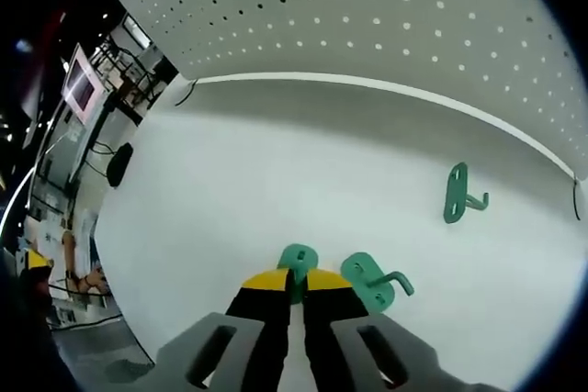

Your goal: Insert the hook assembly into the mounting plate slot until the hook locks in place.

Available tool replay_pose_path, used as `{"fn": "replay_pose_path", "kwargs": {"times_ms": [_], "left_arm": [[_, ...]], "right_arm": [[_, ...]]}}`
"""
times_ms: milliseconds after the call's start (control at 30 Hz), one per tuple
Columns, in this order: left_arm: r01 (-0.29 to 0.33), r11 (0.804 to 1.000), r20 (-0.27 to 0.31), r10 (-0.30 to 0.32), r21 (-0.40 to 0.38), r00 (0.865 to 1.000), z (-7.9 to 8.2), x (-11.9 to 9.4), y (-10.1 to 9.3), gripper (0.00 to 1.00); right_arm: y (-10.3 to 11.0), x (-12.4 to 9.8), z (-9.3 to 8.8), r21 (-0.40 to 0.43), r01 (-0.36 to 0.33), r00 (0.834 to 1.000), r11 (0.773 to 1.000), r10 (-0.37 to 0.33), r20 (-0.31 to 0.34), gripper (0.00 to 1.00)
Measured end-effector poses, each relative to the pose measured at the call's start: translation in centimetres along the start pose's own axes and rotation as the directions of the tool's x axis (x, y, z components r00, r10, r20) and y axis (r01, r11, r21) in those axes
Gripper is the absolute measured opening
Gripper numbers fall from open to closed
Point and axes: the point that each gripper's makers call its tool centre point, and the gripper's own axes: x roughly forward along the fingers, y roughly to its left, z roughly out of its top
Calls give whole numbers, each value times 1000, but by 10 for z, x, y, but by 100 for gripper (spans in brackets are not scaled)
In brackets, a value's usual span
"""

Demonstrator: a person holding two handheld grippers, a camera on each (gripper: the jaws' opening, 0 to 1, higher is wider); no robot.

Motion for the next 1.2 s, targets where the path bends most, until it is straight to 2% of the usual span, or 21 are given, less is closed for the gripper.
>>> {"fn": "replay_pose_path", "kwargs": {"times_ms": [233,433,700,1067,1200], "left_arm": [[2,1000,1,-2,4,1000,2,0,0,73],[4,1000,1,-4,5,1000,2,0,0,73],[4,1000,4,-4,2,1000,2,0,0,73],[1,1000,5,-1,-1,1000,2,0,2,73],[4,1000,6,-4,0,1000,2,1,2,73]], "right_arm": [[3,0,-2,-20,-16,999,1000,15,-44,2],[1,-1,-2,-70,4,998,998,-8,-63,4],[3,1,-3,-92,-4,994,996,-6,-106,2],[5,0,-2,-109,-16,992,994,2,-129,3],[5,-2,-1,-139,-9,990,990,-10,-138,4]]}}
